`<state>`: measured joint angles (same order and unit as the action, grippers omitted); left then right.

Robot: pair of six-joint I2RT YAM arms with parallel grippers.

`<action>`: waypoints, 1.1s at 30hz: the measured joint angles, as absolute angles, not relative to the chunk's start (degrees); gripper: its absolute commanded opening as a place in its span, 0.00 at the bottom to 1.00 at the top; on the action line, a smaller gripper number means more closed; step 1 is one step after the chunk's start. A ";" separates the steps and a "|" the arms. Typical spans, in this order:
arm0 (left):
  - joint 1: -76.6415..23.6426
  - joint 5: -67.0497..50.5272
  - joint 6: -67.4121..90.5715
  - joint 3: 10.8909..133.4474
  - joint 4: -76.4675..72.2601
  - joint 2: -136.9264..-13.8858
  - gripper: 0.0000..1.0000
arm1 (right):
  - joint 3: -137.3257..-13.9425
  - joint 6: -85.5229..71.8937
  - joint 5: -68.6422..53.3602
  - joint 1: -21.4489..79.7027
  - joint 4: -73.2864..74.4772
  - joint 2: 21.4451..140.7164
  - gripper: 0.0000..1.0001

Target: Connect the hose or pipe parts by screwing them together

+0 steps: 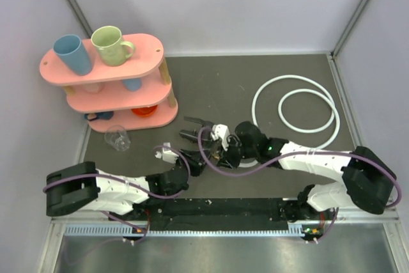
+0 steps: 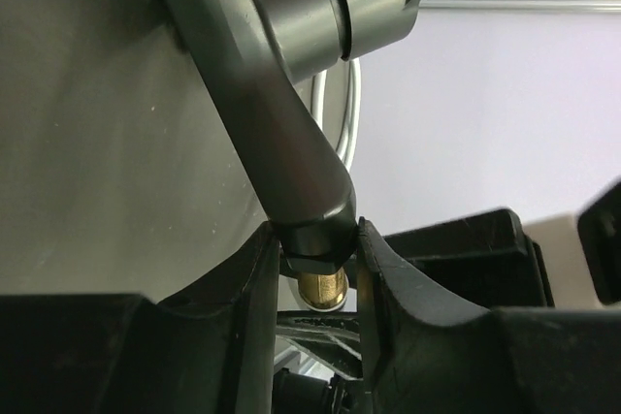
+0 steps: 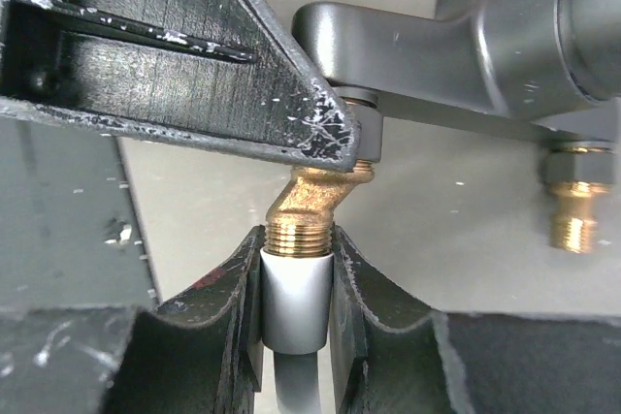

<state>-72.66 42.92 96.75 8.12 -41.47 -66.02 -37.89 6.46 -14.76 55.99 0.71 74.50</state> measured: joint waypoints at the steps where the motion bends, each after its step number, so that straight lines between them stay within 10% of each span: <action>1: -72.66 42.87 96.77 8.12 -42.09 -66.28 0.00 | -37.91 5.56 -19.49 53.69 0.51 74.83 0.00; 8: -72.86 42.94 95.70 8.10 -42.26 -66.61 0.00 | -41.10 -1.58 -42.87 45.19 0.67 83.37 0.04; 15: -72.82 44.84 95.37 7.64 -41.56 -66.63 0.00 | -44.77 -6.20 -46.33 44.40 2.98 88.44 0.44; 21: -73.25 43.53 94.70 7.64 -39.75 -65.47 0.00 | -44.80 -6.74 -34.17 44.58 7.01 81.71 0.70; 33: -73.25 43.33 94.48 8.69 -34.74 -62.59 0.00 | -41.50 6.02 -1.50 62.11 10.68 60.97 0.73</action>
<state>-73.25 43.33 94.48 8.69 -34.74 -62.59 -41.50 6.02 -1.50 62.11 10.68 60.97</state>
